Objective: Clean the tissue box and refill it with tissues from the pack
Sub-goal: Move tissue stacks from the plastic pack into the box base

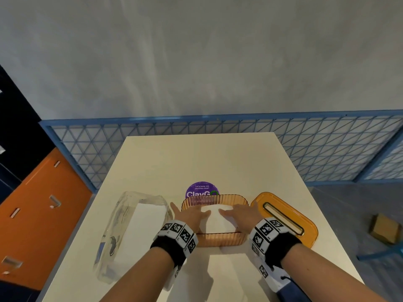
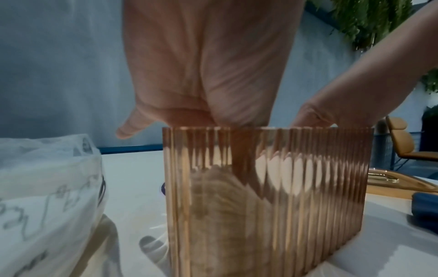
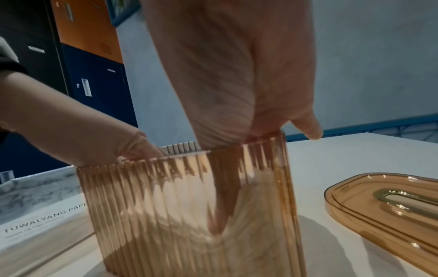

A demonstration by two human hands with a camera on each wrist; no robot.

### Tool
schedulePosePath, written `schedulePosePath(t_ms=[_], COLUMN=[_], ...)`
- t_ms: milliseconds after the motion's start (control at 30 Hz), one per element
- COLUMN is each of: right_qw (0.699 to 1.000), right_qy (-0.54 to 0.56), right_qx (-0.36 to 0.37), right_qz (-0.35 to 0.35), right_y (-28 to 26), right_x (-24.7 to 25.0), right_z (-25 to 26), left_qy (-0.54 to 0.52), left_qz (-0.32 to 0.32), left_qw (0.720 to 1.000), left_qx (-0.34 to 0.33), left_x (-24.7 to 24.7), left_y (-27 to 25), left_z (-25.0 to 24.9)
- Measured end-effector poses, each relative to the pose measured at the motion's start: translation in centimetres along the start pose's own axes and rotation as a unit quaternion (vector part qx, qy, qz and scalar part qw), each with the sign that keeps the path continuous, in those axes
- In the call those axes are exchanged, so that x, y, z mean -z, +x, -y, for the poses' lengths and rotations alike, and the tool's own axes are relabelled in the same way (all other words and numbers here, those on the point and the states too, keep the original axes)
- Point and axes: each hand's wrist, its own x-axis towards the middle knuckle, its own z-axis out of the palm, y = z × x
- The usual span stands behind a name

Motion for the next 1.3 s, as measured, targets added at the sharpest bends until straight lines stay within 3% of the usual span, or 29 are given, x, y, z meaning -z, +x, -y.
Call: schedulePosePath(t_ms=[233,367,467,567,633,667,767,833,967,1100,1300], right_qw=[1.000,0.999,0.988,0.947,0.929,0.929,0.914,0.901,0.898,0.879,0.883], right_qy=[0.000,0.003,0.043,0.109,0.173,0.201,0.337,0.386,0.385,0.443,0.439], right_qx=[0.007,-0.003,-0.008,-0.025,-0.060,-0.080,-0.122,-0.139,-0.163,-0.138,-0.132], right_qz=[-0.004,-0.031,-0.150,-0.300,-0.321,-0.301,-0.191,-0.140,-0.134,-0.106,-0.099], right_y=[-0.2,-0.6,-1.4,-1.4,-1.2,-1.0,-0.4,0.0,1.2,0.2,0.1], right_x=[0.1,0.3,0.5,-0.3,-0.9,-1.2,-1.8,-2.3,-3.5,-2.8,-2.5], right_z=[0.2,0.3,-0.1,-1.3,-1.9,-2.1,-1.6,-1.1,-1.1,-0.9,-0.8], left_qy=[-0.087,-0.053,-0.097,-0.173,-0.201,-0.212,-0.236,-0.241,-0.198,-0.176,-0.186], left_qz=[0.000,-0.040,-0.144,-0.295,-0.348,-0.335,-0.184,-0.118,-0.125,-0.149,-0.144], left_qw=[0.996,0.998,0.985,0.936,0.905,0.901,0.918,0.919,0.924,0.922,0.922], left_qx=[0.018,0.017,0.018,0.078,0.140,0.173,0.262,0.288,0.304,0.310,0.306], left_x=[0.1,1.0,1.4,1.2,0.4,-0.2,-2.5,-4.0,-5.6,-5.8,-5.7], left_y=[-0.1,-1.9,-3.5,-4.7,-5.2,-5.3,-5.0,-4.5,-4.0,-3.7,-3.5], left_z=[-0.1,-0.5,0.6,3.3,5.4,6.2,7.5,7.3,6.7,6.7,7.2])
